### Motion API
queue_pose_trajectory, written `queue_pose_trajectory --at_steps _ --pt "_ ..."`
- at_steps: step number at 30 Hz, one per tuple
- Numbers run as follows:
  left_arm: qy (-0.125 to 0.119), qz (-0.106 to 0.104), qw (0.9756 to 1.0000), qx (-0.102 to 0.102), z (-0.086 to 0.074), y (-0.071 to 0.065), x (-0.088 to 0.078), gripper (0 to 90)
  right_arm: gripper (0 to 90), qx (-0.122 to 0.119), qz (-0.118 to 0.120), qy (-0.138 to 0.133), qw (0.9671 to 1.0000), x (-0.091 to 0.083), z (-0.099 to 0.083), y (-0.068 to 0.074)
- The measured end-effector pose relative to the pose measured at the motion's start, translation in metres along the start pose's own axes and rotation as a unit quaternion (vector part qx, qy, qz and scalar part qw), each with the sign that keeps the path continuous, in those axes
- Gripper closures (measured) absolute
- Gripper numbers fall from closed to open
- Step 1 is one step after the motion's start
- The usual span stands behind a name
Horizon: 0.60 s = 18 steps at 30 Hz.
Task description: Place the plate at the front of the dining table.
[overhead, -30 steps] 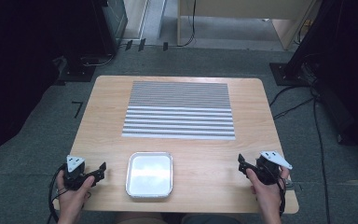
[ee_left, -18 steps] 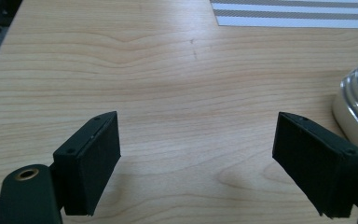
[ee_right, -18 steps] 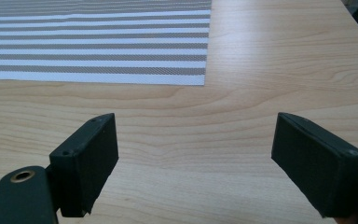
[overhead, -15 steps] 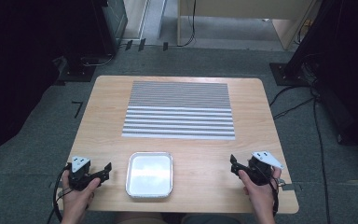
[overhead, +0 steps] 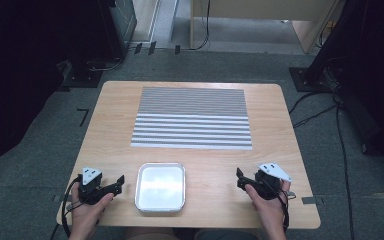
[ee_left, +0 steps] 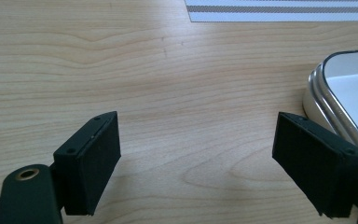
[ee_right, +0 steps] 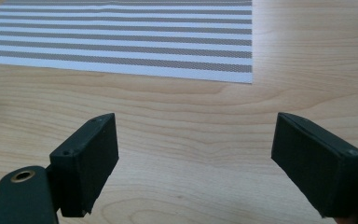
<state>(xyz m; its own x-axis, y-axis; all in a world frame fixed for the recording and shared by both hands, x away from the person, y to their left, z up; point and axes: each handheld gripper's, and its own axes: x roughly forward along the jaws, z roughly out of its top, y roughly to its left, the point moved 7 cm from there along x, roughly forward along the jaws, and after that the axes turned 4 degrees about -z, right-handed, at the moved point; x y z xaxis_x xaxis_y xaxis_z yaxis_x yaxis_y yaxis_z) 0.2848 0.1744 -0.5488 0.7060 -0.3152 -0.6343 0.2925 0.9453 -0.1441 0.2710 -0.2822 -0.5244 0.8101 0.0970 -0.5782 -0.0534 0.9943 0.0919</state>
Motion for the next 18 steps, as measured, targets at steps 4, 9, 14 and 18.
queue_pose_trajectory --at_steps 4,9,14,18 --pt "0.001 -0.003 1.0000 0.003 0.000 -0.004 0.001 15.4 14.7 -0.006 0.006 0.001 1.0000 0.001 -0.001 0.008" --pt "0.003 -0.007 0.9999 0.009 -0.001 -0.009 0.002 15.4 14.7 -0.014 0.015 0.002 0.9998 0.002 -0.003 0.020" --pt "0.002 -0.018 0.9998 0.008 0.000 -0.017 0.003 15.8 14.7 -0.018 0.025 0.003 0.9995 0.002 -0.005 0.031" --pt "0.000 -0.024 0.9997 0.007 0.001 -0.022 0.003 16.1 14.7 -0.024 0.030 0.002 0.9993 0.003 -0.006 0.039"
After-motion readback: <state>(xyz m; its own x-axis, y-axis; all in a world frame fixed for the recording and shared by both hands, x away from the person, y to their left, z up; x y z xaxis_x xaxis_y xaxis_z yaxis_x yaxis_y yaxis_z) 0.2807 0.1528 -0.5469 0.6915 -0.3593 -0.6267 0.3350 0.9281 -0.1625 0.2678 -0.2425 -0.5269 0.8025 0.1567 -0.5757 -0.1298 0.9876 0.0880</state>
